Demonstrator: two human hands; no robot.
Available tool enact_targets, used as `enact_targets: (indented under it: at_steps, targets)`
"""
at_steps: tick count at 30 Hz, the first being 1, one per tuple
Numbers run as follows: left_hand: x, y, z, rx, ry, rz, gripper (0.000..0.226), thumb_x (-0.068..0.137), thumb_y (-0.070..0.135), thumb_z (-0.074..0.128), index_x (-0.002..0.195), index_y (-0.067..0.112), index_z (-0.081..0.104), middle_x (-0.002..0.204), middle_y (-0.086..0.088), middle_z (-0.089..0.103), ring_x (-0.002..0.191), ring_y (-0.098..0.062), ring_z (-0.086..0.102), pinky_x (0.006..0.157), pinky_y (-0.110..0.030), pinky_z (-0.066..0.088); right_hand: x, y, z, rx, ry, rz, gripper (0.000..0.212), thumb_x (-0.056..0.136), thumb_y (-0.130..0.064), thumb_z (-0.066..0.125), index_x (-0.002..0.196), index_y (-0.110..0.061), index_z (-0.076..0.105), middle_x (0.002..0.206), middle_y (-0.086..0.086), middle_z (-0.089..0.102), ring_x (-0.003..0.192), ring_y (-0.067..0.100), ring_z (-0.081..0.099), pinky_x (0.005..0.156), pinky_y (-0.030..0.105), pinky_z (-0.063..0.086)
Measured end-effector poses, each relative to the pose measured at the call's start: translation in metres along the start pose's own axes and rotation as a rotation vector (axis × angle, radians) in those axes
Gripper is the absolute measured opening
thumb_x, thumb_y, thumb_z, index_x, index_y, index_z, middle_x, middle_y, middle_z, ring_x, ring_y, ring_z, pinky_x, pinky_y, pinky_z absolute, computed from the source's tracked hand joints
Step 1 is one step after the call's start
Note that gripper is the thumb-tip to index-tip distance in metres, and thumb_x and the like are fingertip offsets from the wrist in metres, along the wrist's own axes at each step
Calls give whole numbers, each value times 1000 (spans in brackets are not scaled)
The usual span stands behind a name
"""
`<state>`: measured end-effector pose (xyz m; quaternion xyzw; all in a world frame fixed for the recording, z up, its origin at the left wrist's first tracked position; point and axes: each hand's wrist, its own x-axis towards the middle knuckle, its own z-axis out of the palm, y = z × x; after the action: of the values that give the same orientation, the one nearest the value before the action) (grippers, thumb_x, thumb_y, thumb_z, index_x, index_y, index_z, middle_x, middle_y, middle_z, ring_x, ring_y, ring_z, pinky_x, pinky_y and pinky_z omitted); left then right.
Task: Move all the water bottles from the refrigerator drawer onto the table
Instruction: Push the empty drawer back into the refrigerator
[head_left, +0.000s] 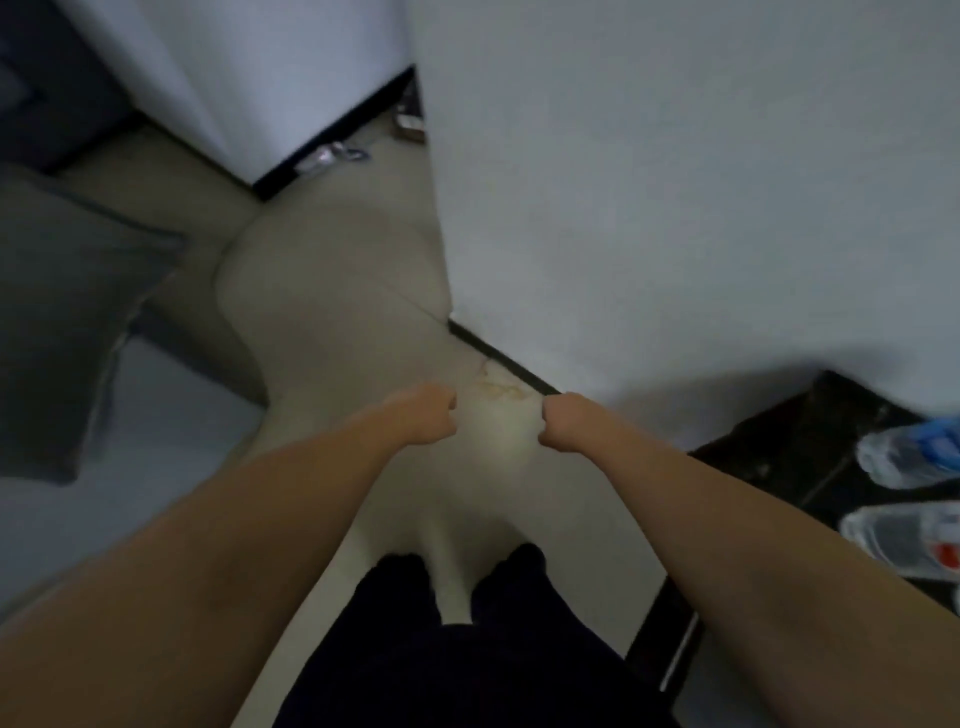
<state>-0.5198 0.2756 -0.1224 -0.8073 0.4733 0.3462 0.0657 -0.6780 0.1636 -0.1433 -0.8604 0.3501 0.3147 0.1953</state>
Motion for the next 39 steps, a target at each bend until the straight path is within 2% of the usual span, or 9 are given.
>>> enact_targets:
  at_steps: [3, 5, 13, 19, 22, 26, 30, 35, 39]
  targets:
    - [-33, -59, 6, -78, 35, -102, 38, 92, 20, 51, 126, 6, 55, 131, -14, 55, 119, -28, 53, 96, -31, 43, 5, -59, -5, -91, 11, -103, 24, 95, -17, 49, 114, -5, 56, 129, 16, 55, 114, 29, 55, 86, 31, 43]
    - [-56, -95, 13, -134, 61, -158, 37, 91, 20, 51, 126, 7, 54, 131, -14, 54, 119, -28, 52, 97, -31, 43, 6, -96, -4, -125, 31, -130, 32, 95, -18, 49, 124, -4, 53, 129, 15, 55, 117, 29, 55, 86, 30, 43]
    - [-179, -242, 67, -382, 158, -424, 53, 94, 25, 52, 144, 12, 38, 147, -11, 41, 132, -27, 44, 104, -30, 37, -5, -275, 34, -292, 9, -331, 36, 92, -17, 49, 126, -5, 52, 130, 14, 56, 118, 31, 54, 90, 31, 45]
    - [-281, -338, 120, -577, 253, -698, 56, 93, 24, 57, 142, 7, 38, 142, -15, 45, 129, -29, 46, 101, -30, 39, -32, -409, 76, -470, -24, -535, 37, 94, -16, 49, 127, -1, 55, 132, 17, 56, 121, 30, 55, 92, 29, 46]
    - [-320, -365, 145, -683, 323, -805, 56, 92, 22, 58, 141, 4, 37, 138, -18, 48, 126, -31, 47, 99, -32, 40, -36, -466, 96, -568, -47, -624, 35, 93, -18, 52, 123, -2, 58, 130, 18, 58, 118, 32, 57, 90, 30, 47]
    - [-364, -384, 185, -840, 353, -962, 54, 92, 22, 58, 140, 6, 38, 133, -18, 51, 121, -32, 51, 95, -32, 42, -50, -535, 123, -732, -104, -759, 21, 91, -17, 50, 100, -3, 62, 114, 16, 59, 105, 30, 59, 78, 31, 45]
    - [-405, -400, 217, -950, 366, -1129, 57, 93, 24, 56, 144, 11, 33, 136, -16, 51, 123, -31, 51, 95, -31, 41, -62, -599, 152, -878, -123, -939, 37, 92, -20, 48, 123, -3, 57, 130, 16, 56, 118, 32, 56, 90, 32, 47]
    - [-452, -417, 239, -1094, 442, -1356, 66, 92, 24, 56, 149, 13, 25, 138, -17, 49, 124, -31, 51, 95, -31, 42, -80, -679, 178, -1059, -151, -1161, 38, 96, -20, 46, 127, 0, 55, 132, 18, 55, 120, 32, 55, 93, 32, 46]
    - [-481, -424, 248, -1222, 534, -1507, 65, 92, 24, 53, 149, 14, 24, 146, -12, 42, 126, -27, 50, 98, -33, 44, -98, -744, 190, -1107, -158, -1331, 41, 96, -25, 46, 132, -7, 49, 135, 15, 52, 122, 32, 52, 93, 35, 44]
